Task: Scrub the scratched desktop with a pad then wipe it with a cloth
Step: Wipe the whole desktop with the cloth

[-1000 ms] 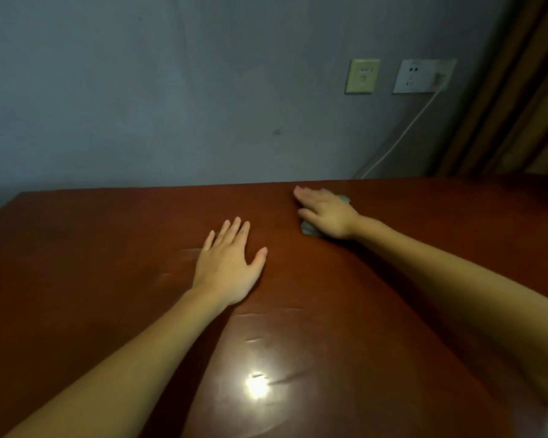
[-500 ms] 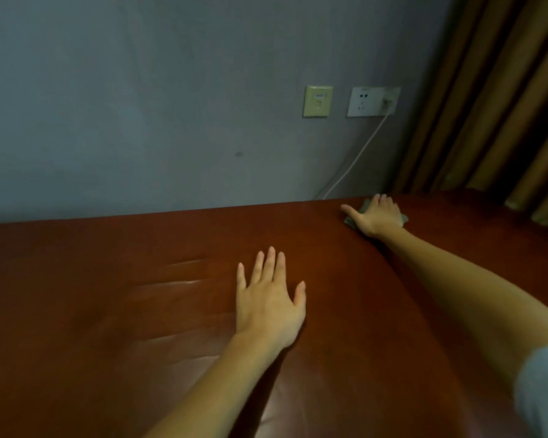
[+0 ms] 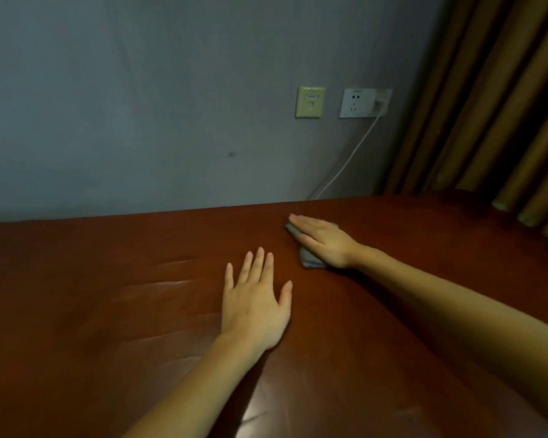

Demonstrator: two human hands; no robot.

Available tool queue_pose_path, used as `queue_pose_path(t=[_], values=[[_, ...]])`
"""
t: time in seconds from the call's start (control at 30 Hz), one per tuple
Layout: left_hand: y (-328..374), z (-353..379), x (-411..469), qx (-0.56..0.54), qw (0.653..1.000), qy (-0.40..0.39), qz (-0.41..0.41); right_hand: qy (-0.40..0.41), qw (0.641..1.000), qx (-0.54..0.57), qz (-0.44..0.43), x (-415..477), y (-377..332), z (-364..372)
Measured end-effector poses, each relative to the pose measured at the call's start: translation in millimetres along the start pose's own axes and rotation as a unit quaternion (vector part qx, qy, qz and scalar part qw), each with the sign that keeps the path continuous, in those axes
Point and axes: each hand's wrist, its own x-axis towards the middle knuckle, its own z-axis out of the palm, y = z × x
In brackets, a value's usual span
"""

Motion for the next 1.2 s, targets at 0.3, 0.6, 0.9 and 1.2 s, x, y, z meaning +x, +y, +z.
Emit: queue_pose_path(t=[0.3, 0.6, 0.9, 1.2], values=[[0.5, 0.6, 0.3, -0.001, 1.000, 0.003, -0.005, 0.021, 0.973, -0.033, 0.228, 59.5, 66.1, -7.3], [0.4, 1.2, 1.5, 0.004, 1.000, 0.004, -0.004, 0.014, 0.999, -0.025, -0.026, 22.3, -14.3, 10.7], [-1.5, 2.0, 1.4, -0.001, 1.000, 0.011, -0.003, -0.004, 0.986, -0.046, 0.158, 24.7, 65.2, -3.7], [1.3, 0.8, 2.0, 0.005, 1.000, -0.002, -0.006, -0.018, 0.998, -0.058, 0.030, -6.5, -31.9, 11.1]])
